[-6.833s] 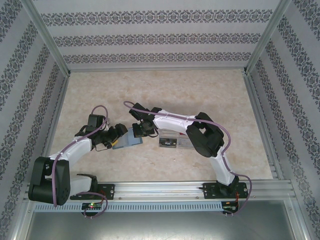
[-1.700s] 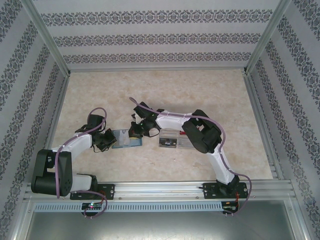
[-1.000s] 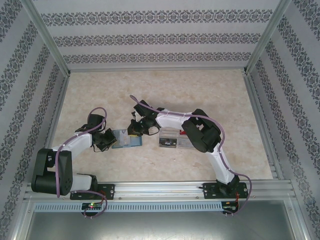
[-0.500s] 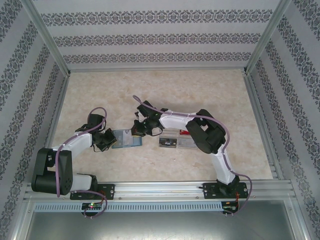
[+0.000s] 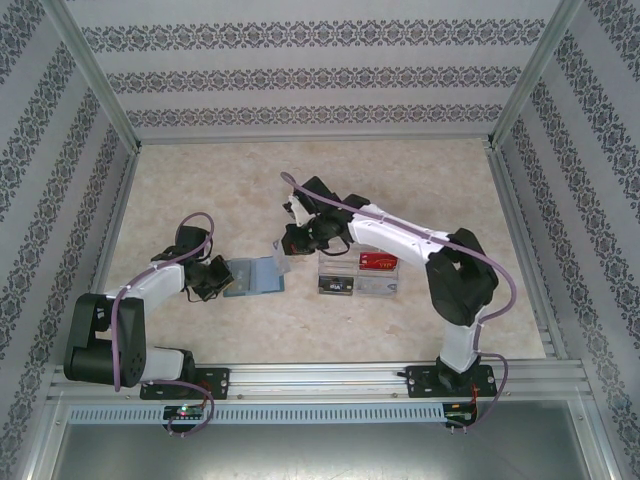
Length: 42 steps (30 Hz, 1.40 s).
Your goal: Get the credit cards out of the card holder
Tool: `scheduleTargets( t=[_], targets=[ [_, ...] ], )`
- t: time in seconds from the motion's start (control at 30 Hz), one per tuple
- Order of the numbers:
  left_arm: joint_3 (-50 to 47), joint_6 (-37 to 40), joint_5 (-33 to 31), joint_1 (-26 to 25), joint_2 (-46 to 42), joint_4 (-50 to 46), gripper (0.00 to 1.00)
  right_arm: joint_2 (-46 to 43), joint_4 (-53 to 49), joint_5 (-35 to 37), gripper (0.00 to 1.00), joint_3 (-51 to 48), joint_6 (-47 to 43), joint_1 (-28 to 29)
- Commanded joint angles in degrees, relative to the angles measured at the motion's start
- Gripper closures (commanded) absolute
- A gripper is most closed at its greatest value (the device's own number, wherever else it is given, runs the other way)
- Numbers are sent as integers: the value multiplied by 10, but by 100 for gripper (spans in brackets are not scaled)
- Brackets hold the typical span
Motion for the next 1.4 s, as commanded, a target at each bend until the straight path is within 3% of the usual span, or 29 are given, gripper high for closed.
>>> scheduleTargets(
  t=[0.0, 0.13, 0.3, 0.43, 0.57, 1.0, 1.37],
  targets=[
    [15, 15, -10, 7, 3, -29, 98, -54, -130, 93, 100, 30, -154, 10],
    [25, 19, -7, 7, -11, -33, 88, -112, -193, 170, 100, 4, -297, 23],
    [34, 22, -2, 7, -17, -34, 62, -204, -226, 240, 100, -77, -452, 38],
    [41, 25, 3, 7, -20, -37, 29, -263, -240, 304, 100, -138, -551, 46],
    [45, 26, -3, 6, -25, -41, 11, -284, -246, 377, 100, -185, -616, 59],
    [40, 30, -8, 7, -28, -48, 9, -288, -199, 432, 100, -284, -663, 63],
    [35, 31, -7, 7, -34, -45, 9, -255, -147, 411, 100, -300, -643, 57]
  ],
)
